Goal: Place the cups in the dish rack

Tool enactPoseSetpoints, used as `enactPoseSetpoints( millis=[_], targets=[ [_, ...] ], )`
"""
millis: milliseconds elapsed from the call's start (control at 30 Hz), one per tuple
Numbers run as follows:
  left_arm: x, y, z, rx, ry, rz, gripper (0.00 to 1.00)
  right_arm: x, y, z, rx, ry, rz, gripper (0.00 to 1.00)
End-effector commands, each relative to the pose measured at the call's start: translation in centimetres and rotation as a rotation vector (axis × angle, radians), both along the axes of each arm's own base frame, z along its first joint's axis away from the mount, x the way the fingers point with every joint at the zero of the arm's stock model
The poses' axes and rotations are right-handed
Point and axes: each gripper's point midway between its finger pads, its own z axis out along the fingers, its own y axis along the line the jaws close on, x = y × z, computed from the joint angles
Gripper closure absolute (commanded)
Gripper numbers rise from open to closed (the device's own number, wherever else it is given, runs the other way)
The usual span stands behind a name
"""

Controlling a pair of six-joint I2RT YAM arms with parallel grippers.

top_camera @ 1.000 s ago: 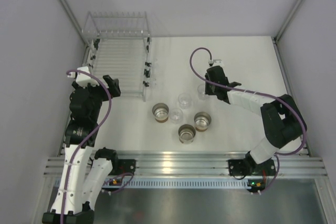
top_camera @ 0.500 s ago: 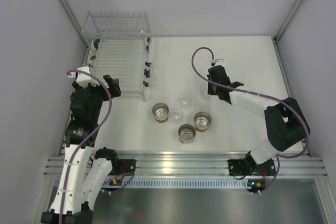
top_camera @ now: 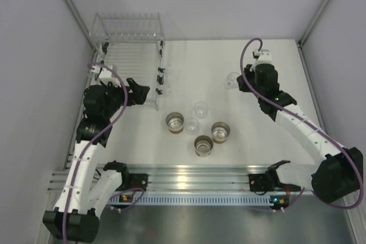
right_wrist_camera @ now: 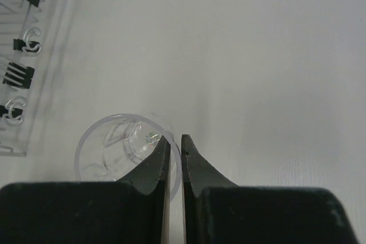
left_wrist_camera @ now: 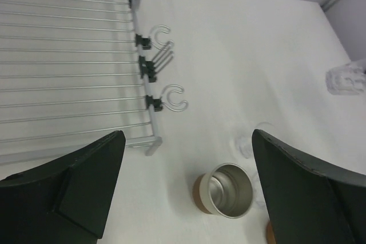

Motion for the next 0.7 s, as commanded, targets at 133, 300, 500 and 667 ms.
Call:
enactPoseSetpoints(
  millis=[133,300,500,667],
  targets=[
    [-1.9,-7.4,7.1,-0.353,-0.165,-0.411,0.02,-1.6,2.6,3.6,0.272,-0.163,0.183,1.00],
    [-2.1,-9.0,7.3,-0.473,-0.204,-0.509,0.03,-3.1,4.0,5.4,0.412,-0.250,0.270,1.00],
    [-2.3,-10.6,8.1,-0.588,-0.232,-0.551,0.03,-4.5,5.7,8.0,0.578,-0.333,0.371,1.00],
    [-2.5,-13.8,10.7,-0.616,-0.278,-0.634,0.03,-5.2,7.1,10.1,0.712,-0.382,0.449,1.00]
  ],
)
